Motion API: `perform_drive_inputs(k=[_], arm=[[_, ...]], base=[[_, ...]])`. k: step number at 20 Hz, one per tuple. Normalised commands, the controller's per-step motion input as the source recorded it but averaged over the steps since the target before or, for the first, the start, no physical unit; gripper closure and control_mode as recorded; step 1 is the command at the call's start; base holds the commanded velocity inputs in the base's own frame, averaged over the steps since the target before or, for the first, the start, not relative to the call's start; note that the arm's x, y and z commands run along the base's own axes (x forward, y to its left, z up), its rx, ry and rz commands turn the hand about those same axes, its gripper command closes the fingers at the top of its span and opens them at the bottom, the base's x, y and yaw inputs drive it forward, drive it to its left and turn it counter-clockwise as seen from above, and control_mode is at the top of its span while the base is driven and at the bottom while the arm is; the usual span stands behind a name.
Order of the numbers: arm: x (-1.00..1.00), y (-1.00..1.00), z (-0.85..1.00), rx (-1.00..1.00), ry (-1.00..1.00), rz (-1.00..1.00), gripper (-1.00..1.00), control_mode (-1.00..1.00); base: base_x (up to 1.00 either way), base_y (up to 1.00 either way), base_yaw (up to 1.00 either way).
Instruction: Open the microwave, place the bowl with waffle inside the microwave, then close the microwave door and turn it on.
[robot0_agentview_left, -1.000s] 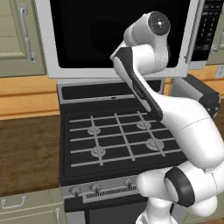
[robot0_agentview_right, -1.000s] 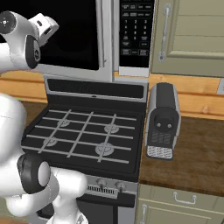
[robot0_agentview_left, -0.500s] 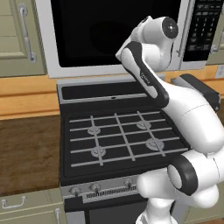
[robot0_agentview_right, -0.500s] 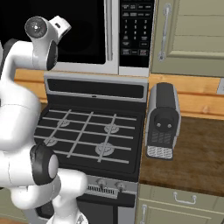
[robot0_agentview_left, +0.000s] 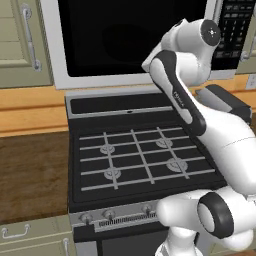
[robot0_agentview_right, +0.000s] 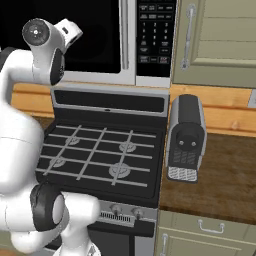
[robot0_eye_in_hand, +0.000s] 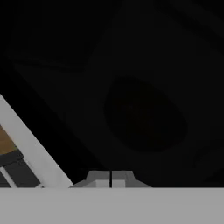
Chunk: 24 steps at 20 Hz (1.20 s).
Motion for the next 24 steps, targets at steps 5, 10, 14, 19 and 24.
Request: perform_drive_inputs(k=[5, 10, 14, 19, 24], arm=[[-1.0, -0.82, 0.0, 0.06, -0.03, 0.13, 1.0, -1.0], [-0.95, -0.89, -0.04, 0.11, -0.02, 0.17, 1.0, -1.0], [-0.29, -1.0, -0.15, 0.1, 0.0, 0.2, 1.0, -1.0], [0.03, -0.75, -0.15, 0.05, -0.04, 0.19, 1.0, -1.0], [0.25, -0.58, -0.03, -0.02, -0.02, 0.03, 1.0, -1.0]], base=[[0.0, 0.0, 0.0], [0.0, 0.0, 0.0], [0.0, 0.0, 0.0], [0.0, 0.0, 0.0], [0.0, 0.0, 0.0]])
